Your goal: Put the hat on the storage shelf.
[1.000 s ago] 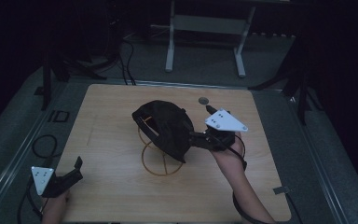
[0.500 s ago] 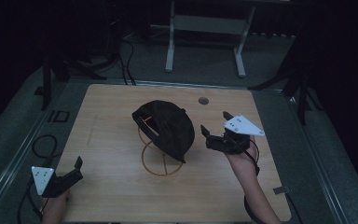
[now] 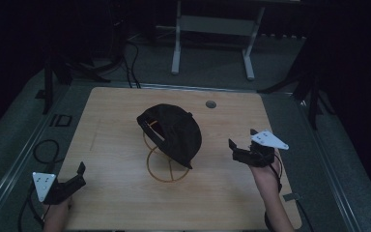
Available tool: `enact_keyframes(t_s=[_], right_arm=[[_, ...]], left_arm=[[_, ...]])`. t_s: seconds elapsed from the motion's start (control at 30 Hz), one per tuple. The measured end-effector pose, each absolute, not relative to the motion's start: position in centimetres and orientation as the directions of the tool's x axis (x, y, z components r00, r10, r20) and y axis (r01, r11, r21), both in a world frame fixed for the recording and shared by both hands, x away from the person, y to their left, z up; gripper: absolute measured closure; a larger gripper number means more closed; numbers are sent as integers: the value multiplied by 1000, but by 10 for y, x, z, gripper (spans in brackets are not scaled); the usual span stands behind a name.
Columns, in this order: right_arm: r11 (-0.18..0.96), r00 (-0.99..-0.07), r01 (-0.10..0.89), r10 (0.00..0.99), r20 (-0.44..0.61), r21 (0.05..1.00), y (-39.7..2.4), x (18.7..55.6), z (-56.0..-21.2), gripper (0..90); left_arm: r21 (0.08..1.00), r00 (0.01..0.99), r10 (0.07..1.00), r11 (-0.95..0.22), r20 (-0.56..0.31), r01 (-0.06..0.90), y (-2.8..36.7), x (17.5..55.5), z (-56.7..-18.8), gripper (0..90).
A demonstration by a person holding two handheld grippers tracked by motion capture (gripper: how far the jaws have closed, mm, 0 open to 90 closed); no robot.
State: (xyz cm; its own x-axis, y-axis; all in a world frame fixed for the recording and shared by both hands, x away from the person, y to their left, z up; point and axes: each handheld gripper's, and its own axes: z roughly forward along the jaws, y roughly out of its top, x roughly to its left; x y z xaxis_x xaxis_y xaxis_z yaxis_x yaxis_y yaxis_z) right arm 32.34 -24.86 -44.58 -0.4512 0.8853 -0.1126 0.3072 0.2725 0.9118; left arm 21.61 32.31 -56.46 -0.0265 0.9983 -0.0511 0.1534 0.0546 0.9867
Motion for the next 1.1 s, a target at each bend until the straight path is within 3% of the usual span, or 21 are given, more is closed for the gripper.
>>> enact_keyframes(t_s=[0.73, 1.1], right_arm=[[188, -265, 466, 962, -66, 865, -334, 311, -524, 133], [84, -135, 489, 991, -20, 868, -356, 302, -537, 135]], left_arm=[[987, -28, 998, 53, -49, 152, 323, 216, -565, 18], [987, -26, 999, 51, -48, 150, 323, 216, -565, 18]])
